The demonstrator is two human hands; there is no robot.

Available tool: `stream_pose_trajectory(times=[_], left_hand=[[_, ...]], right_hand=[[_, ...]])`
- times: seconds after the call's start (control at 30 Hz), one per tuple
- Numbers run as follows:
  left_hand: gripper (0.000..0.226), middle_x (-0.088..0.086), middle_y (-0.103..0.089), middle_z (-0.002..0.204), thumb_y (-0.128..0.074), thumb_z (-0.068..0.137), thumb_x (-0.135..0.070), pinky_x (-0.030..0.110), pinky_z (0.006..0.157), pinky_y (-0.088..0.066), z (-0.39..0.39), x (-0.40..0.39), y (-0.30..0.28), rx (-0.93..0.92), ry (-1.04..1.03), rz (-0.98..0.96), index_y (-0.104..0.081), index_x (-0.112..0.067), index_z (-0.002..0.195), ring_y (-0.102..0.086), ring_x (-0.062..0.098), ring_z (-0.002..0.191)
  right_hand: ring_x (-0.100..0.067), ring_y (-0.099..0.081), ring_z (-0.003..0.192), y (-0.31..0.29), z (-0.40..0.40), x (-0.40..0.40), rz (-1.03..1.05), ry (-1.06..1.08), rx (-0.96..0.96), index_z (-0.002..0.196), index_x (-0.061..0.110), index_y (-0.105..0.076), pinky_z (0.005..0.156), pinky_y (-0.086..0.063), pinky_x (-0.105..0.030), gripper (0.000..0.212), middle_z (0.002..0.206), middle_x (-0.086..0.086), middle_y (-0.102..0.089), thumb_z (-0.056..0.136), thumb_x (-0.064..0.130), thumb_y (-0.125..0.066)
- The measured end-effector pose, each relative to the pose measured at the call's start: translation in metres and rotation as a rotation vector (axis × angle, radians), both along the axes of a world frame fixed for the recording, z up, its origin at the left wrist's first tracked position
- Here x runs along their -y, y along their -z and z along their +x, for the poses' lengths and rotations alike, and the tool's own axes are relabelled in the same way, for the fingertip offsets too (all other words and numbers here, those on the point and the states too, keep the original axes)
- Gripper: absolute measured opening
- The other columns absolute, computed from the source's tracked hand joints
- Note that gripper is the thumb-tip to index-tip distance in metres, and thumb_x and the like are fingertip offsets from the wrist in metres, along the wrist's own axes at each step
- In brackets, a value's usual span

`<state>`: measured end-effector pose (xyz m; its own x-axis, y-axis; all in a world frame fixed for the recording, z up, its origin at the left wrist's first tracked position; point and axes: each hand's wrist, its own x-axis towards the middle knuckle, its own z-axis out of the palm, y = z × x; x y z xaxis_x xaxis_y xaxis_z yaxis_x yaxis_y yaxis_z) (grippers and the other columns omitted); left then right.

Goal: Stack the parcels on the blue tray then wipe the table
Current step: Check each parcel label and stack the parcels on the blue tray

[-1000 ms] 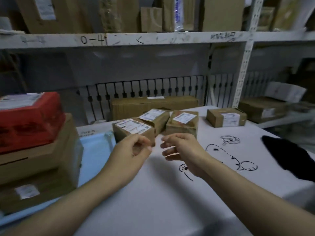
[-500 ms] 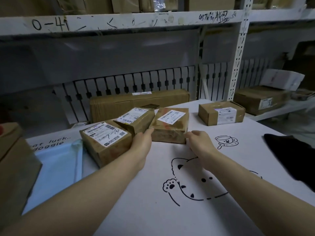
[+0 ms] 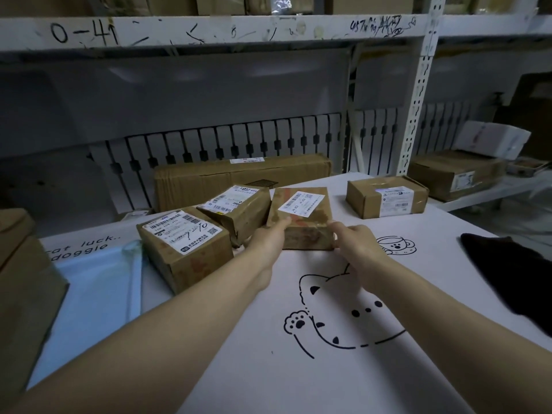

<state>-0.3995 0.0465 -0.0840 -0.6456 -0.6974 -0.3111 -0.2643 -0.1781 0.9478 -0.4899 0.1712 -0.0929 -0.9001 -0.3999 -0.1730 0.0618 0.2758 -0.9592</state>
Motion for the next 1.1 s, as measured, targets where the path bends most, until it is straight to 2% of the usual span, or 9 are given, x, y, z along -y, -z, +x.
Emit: stream_pose_trajectory(times=[0.07, 0.17, 0.33, 0.47, 0.53, 0.63, 0.73, 0.87, 1.1], left_hand=[[0.066, 0.009, -0.041, 0.151, -0.053, 0.095, -0.052, 0.040, 0.116, -0.032, 0.003, -0.001, -0.003, 0.015, -0.006, -0.003, -0.041, -0.014, 0.148, -0.039, 0.028, 0.137], [0.075, 0.005, -0.043, 0.152, -0.054, 0.088, -0.063, 0.038, 0.114, -0.028, 0.006, -0.001, -0.009, 0.001, -0.003, 0.009, -0.042, -0.020, 0.149, -0.039, 0.027, 0.139], [0.094, 0.000, -0.063, 0.134, -0.065, 0.044, -0.088, 0.042, 0.110, -0.039, -0.028, 0.043, 0.047, -0.003, -0.038, 0.002, -0.068, -0.035, 0.121, -0.055, 0.023, 0.125], [0.049, -0.003, -0.067, 0.123, -0.061, 0.087, -0.057, 0.031, 0.104, -0.039, 0.010, -0.008, -0.005, -0.044, 0.035, 0.000, -0.065, -0.026, 0.124, -0.058, 0.018, 0.118], [0.035, 0.000, -0.072, 0.113, -0.057, 0.093, -0.049, 0.034, 0.101, -0.046, 0.012, -0.013, -0.006, -0.095, 0.003, 0.042, -0.067, -0.022, 0.113, -0.064, 0.019, 0.107], [0.043, 0.007, -0.073, 0.105, -0.064, 0.085, -0.056, 0.044, 0.096, -0.054, 0.022, -0.019, -0.009, -0.156, -0.086, 0.091, -0.062, -0.016, 0.101, -0.069, 0.026, 0.099], [0.080, 0.005, -0.073, 0.110, -0.080, 0.062, -0.062, 0.044, 0.091, -0.057, 0.034, -0.024, -0.011, -0.177, -0.110, 0.128, -0.059, -0.015, 0.123, -0.069, 0.026, 0.102], [0.063, 0.011, -0.074, 0.111, -0.083, 0.075, -0.036, 0.039, 0.065, -0.062, 0.060, -0.032, -0.016, -0.211, 0.040, 0.326, -0.055, -0.021, 0.130, -0.073, 0.028, 0.097], [0.045, 0.012, -0.075, 0.110, -0.072, 0.082, -0.022, 0.041, 0.090, -0.057, 0.103, -0.042, -0.010, -0.266, 0.106, 0.389, -0.063, -0.014, 0.126, -0.070, 0.027, 0.106]], right_hand=[[-0.028, -0.053, 0.103, -0.006, 0.006, -0.002, 0.012, -0.026, 0.018, 0.120, 0.003, -0.057, 0.080, -0.038, -0.035, 0.045, 0.124, -0.017, -0.060, 0.098, 0.043, -0.052], [-0.029, -0.046, 0.126, -0.015, 0.008, -0.003, 0.011, -0.029, 0.041, 0.143, 0.010, -0.047, 0.099, -0.036, -0.041, 0.061, 0.142, -0.011, -0.050, 0.096, 0.048, -0.052], [-0.023, -0.047, 0.116, -0.010, 0.003, 0.005, -0.006, -0.087, 0.070, 0.142, 0.009, -0.048, 0.096, -0.030, -0.036, 0.053, 0.135, -0.009, -0.053, 0.103, 0.043, -0.045], [-0.022, -0.042, 0.105, -0.006, 0.001, -0.001, -0.034, -0.042, 0.035, 0.139, 0.005, -0.050, 0.089, -0.029, -0.034, 0.058, 0.124, -0.008, -0.054, 0.100, 0.048, -0.047], [-0.024, -0.042, 0.106, -0.005, 0.001, -0.009, -0.044, -0.015, 0.043, 0.142, 0.006, -0.046, 0.089, -0.030, -0.036, 0.063, 0.131, -0.012, -0.053, 0.099, 0.052, -0.048], [-0.025, -0.046, 0.104, -0.005, 0.007, -0.026, -0.038, 0.016, 0.063, 0.133, 0.007, -0.050, 0.087, -0.032, -0.035, 0.055, 0.119, -0.011, -0.055, 0.099, 0.050, -0.049], [-0.029, -0.057, 0.108, -0.004, 0.019, -0.039, -0.063, 0.015, 0.099, 0.113, 0.007, -0.061, 0.094, -0.042, -0.039, 0.046, 0.112, -0.008, -0.063, 0.097, 0.049, -0.051], [-0.029, -0.060, 0.111, -0.003, 0.037, -0.054, -0.135, 0.014, 0.149, 0.111, 0.019, -0.064, 0.106, -0.044, -0.048, 0.040, 0.115, -0.007, -0.066, 0.091, 0.053, -0.055], [-0.028, -0.062, 0.084, -0.013, 0.068, -0.070, -0.277, -0.033, 0.285, 0.089, 0.012, -0.064, 0.080, -0.045, -0.038, 0.034, 0.085, -0.008, -0.073, 0.098, 0.043, -0.054]])
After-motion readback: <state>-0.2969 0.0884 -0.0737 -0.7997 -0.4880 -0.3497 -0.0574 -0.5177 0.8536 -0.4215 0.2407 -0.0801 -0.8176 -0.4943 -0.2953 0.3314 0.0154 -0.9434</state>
